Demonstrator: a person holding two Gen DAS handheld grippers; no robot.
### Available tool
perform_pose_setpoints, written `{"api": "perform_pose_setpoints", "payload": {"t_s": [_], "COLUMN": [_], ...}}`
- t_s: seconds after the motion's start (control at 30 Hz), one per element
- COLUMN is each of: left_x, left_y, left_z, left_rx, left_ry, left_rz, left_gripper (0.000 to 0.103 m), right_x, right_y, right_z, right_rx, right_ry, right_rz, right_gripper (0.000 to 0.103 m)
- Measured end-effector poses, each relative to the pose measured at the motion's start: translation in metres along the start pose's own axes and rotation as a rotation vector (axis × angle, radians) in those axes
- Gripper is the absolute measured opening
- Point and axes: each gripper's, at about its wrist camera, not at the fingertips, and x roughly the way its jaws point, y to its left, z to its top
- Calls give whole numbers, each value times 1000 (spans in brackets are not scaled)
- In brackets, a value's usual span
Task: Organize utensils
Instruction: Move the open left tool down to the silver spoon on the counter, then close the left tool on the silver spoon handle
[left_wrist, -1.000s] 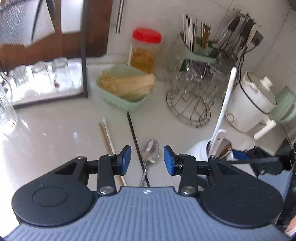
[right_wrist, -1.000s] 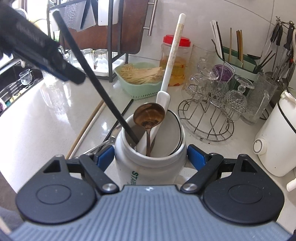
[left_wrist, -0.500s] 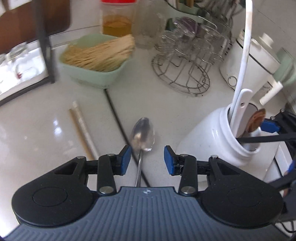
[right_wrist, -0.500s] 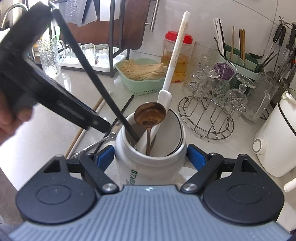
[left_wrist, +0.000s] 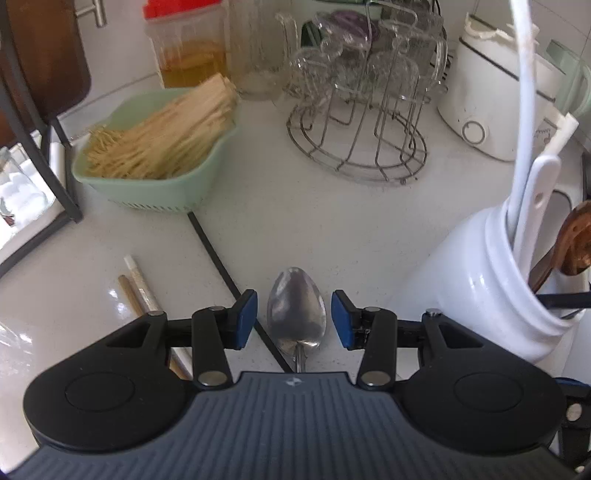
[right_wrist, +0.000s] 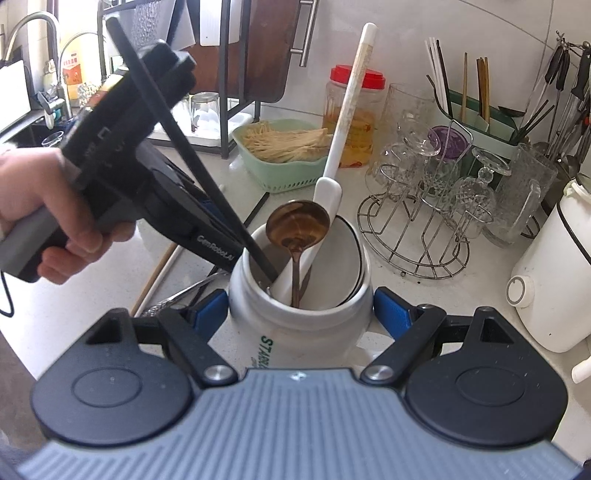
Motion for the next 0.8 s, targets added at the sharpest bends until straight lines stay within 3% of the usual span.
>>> {"api": "perform_pose_setpoints", "payload": {"t_s": [0.57,0.8], "left_x": [13,5], "left_y": [-4,-2], "left_z": [-1,-5], "left_rx": [43,1], "left_ry": [12,-1], "left_rz": [7,11], "left_gripper": [45,42], "right_x": [2,3], "right_y": [-2,-1], "right_z": [-2,2], "right_rx": [5,1], "right_ry": [-5,20], "right_rz": [0,-4], "right_gripper": [88,88]}}
